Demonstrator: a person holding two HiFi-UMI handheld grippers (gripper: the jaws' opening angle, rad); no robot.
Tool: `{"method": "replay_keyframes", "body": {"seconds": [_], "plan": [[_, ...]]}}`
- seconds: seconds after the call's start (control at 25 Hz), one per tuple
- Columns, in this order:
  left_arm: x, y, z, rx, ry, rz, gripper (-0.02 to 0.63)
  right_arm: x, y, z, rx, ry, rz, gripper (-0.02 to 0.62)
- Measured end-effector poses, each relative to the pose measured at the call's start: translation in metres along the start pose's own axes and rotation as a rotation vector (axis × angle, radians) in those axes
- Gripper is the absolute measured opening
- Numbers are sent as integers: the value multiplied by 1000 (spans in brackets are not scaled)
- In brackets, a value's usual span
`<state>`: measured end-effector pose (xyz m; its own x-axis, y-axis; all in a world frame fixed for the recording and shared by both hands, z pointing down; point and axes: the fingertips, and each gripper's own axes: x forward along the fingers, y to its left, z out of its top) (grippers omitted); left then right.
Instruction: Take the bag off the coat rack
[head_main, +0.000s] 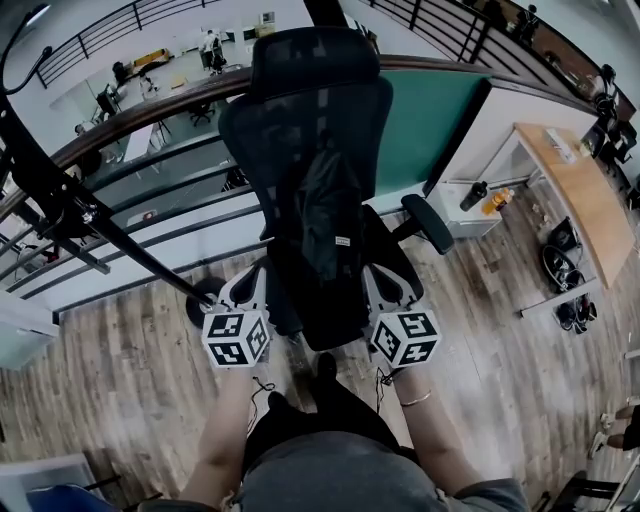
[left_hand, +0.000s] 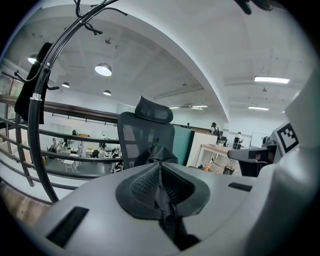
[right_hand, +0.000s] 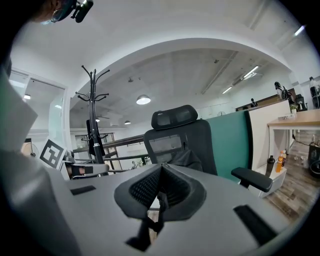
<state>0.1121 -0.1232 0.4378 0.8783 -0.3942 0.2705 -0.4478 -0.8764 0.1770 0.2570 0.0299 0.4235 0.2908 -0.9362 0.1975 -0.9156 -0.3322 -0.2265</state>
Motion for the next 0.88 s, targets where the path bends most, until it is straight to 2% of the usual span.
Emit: {"method": "replay_keyframes", "body": {"seconds": [0.56, 0.88], "plan": [[-11, -5, -4, -3, 16, 6, 33, -7, 6, 10, -23, -24, 15, 2], [-4, -8, -11, -5, 33, -3, 34, -2, 8, 7, -50, -2, 27, 2]]}}
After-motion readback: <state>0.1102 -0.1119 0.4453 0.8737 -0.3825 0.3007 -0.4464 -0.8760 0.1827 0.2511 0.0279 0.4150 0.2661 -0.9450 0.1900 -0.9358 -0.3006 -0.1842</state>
